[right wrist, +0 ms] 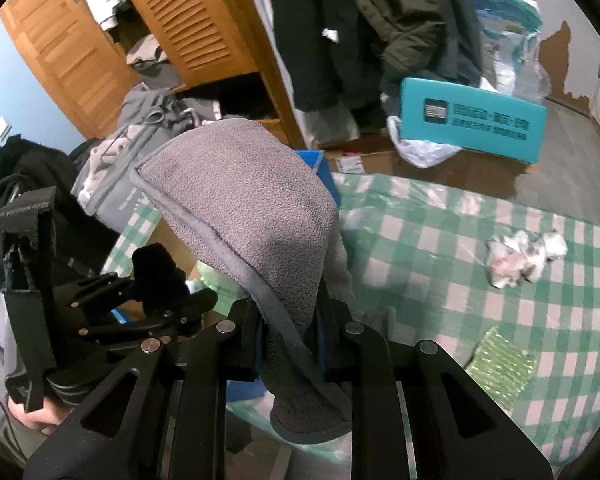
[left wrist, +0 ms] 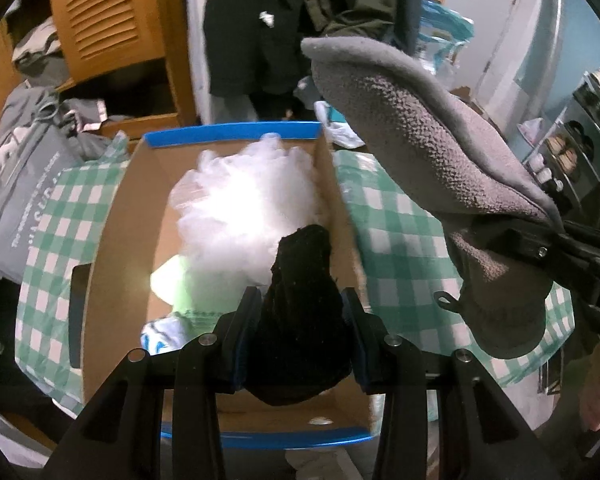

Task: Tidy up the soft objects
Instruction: 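Carry the grey fleece mitt over the box with the right tool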

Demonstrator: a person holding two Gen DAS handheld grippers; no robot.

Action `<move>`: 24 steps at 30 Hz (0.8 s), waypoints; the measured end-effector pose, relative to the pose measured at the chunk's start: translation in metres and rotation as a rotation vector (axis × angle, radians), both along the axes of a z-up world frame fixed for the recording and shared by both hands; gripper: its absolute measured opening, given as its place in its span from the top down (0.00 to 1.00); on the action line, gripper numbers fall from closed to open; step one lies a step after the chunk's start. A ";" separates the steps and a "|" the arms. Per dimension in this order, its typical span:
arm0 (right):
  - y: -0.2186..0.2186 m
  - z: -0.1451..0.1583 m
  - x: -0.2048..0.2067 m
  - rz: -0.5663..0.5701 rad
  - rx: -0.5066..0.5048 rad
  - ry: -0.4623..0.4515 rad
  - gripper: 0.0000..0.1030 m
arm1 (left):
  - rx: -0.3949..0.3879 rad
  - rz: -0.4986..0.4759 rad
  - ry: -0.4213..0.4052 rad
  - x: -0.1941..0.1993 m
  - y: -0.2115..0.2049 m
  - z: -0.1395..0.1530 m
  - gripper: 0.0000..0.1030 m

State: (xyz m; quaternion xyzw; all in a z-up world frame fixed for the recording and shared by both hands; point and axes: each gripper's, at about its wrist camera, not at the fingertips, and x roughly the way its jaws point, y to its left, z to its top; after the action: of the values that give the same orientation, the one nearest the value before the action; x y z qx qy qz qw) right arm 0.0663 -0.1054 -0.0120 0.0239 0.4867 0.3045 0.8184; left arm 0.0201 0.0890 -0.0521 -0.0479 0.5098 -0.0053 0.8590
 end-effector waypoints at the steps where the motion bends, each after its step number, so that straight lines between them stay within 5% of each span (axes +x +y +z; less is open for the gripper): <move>1: 0.007 -0.001 0.000 0.007 -0.002 0.002 0.83 | -0.001 0.008 0.004 0.000 0.004 -0.001 0.60; 24: 0.113 -0.033 0.008 0.077 -0.074 0.077 0.83 | -0.028 0.181 0.081 -0.007 0.093 -0.043 0.60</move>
State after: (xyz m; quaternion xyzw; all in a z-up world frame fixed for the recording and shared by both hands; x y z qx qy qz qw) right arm 0.0739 0.0079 -0.0447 -0.0133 0.5293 0.3166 0.7871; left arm 0.0135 0.1815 -0.0951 -0.1059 0.5375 0.0675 0.8338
